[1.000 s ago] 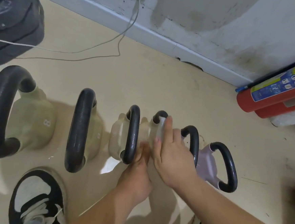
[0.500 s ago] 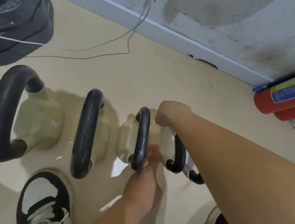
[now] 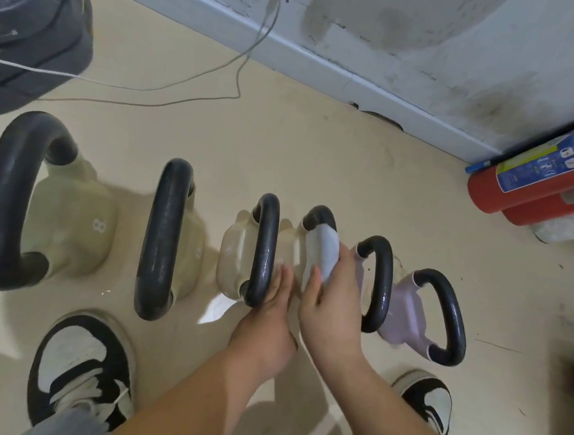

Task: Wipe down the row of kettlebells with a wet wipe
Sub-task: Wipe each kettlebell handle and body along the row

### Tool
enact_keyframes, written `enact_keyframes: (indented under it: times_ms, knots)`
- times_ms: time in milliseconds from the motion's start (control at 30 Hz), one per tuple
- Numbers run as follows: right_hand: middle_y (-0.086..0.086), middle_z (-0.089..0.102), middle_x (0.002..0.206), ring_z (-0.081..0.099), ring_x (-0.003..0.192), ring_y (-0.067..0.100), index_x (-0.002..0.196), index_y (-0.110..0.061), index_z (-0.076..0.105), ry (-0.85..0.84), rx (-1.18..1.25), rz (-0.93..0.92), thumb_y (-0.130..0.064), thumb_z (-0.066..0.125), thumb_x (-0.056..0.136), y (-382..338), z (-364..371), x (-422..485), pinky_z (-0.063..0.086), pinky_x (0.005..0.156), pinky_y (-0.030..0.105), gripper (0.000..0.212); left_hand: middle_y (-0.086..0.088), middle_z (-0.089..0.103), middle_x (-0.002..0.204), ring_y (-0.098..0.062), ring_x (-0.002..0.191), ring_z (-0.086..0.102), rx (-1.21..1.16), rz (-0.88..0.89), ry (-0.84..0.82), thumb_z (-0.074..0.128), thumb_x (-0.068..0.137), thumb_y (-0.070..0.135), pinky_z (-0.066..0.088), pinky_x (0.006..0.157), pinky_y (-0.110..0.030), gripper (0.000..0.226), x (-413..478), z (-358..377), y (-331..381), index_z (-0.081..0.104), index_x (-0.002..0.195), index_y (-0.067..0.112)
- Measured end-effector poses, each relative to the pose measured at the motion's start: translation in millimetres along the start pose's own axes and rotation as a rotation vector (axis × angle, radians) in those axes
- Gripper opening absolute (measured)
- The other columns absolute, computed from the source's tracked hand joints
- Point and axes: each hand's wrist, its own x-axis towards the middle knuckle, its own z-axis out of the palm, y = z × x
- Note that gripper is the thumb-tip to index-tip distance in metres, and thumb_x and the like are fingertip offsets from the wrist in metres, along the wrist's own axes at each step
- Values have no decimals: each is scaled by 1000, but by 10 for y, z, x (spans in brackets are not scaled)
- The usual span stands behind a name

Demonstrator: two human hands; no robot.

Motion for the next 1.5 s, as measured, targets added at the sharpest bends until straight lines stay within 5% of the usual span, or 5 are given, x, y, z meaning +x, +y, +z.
enact_keyframes:
  times_ms: [167,400,733,867,1500]
  knots:
    - [6,42,152,41,141,19,161,-12,23,-49,-30,36,-11,50,102,37,27,-196,36,112,29,65,13,-11,170,-16,158,10,33,35,37,46,105,24,20,123,-31,77,1,16,30,-4,164,27]
    - [8,59,114,56,82,31,125,-13,43,-304,-471,70,-17,51,98,-369,-103,756,41,61,36,28,35,-24,160,-5,156,12,-52,-48,-3,39,84,-6,34,118,-26,106,-38,24,39,-18,156,48]
    - [8,57,91,57,87,26,88,-6,57,-737,-830,140,-18,41,103,-651,217,1625,47,83,35,25,36,14,162,-15,139,46,-191,-176,83,30,105,21,37,115,-32,80,-52,98,82,-16,135,80]
    - [7,55,74,56,70,24,76,-8,50,-572,-515,272,-20,45,102,-637,51,1452,44,67,32,30,37,-32,156,-1,155,8,-64,-55,29,38,83,-7,35,116,-25,108,-55,69,61,-21,156,46]
    - [0,48,101,53,89,1,91,-33,51,112,188,216,-15,59,96,291,230,-177,46,77,24,20,31,-23,163,6,153,2,-4,12,24,45,95,5,27,113,-16,98,-34,20,-5,-17,157,48]
